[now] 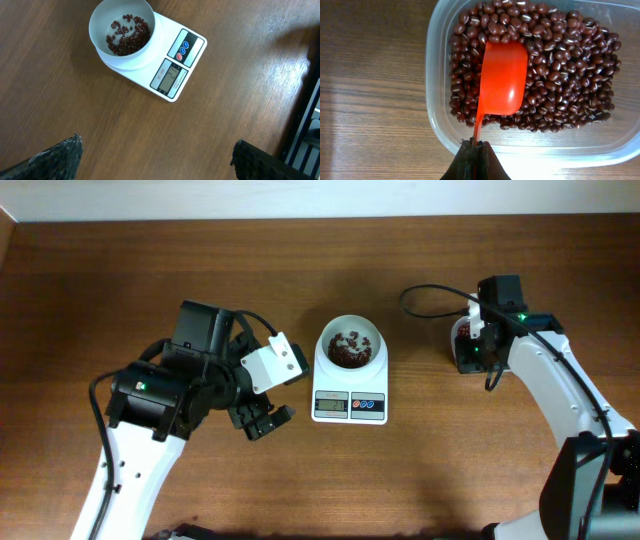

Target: Scoop and weigh 50g on scale

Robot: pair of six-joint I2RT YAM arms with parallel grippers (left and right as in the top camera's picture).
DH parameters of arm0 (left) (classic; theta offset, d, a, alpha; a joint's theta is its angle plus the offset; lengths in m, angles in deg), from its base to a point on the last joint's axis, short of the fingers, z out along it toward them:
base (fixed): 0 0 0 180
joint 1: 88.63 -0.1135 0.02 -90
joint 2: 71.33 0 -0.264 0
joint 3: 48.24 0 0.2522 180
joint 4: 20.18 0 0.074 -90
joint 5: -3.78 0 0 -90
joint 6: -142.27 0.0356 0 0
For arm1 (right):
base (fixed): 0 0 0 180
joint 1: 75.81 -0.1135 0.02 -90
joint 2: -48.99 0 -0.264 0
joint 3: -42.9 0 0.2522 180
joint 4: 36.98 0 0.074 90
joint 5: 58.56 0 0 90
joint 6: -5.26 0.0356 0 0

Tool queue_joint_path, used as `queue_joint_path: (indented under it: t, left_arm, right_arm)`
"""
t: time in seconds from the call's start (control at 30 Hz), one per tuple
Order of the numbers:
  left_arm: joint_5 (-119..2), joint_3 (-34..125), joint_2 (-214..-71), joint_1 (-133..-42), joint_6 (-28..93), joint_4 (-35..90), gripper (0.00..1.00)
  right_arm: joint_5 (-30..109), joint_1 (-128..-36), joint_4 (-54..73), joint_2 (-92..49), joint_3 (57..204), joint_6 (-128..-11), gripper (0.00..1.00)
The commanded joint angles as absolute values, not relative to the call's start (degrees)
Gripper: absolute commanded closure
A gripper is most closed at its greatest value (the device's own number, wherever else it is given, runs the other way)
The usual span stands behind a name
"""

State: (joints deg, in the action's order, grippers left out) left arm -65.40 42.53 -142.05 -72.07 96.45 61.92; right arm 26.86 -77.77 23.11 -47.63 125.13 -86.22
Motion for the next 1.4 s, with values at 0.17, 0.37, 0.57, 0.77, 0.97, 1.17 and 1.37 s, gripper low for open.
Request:
queue_joint_path:
  t: [0.17,0.37,0.57,0.77,0.97,1.17,1.37]
  left_arm:
    - [-64.57,43.45,-141.85,-72.33,97.59,62.01,0.01]
    - [-64.57,43.45,-141.85,-72.33,97.59,62.03,0.01]
    - [-64.57,43.45,-141.85,-72.33,97.59,62.01,0.01]
    - [-64.57,43.45,-141.85,-72.33,97.59,62.01,0.01]
    - [-64.57,43.45,-141.85,-72.33,97.59,62.01,0.01]
    - [-64.57,43.45,-141.85,-72.33,97.59,62.03,0.01]
    - [-64.57,43.45,-141.85,-72.33,97.59,62.03,0.01]
  right_arm:
    - [39.12,-72.17,23.0,-49.83,124.32,-85.1,0.96]
    - [49.15,-64.74,23.54,-49.83,124.32,-85.37,0.96]
    - [55.29,-59.78,24.27,-49.83,124.32,-85.37,0.96]
    - [59.64,-57.16,24.66,-49.83,124.34,-86.22,0.96]
    - [60.17,-56.61,24.79,-49.37,124.34,-87.51,0.96]
    - [60.17,-56.61,24.81,-47.45,124.34,-87.51,0.96]
    - [60.15,-56.59,24.77,-45.4,124.34,-87.51,0.96]
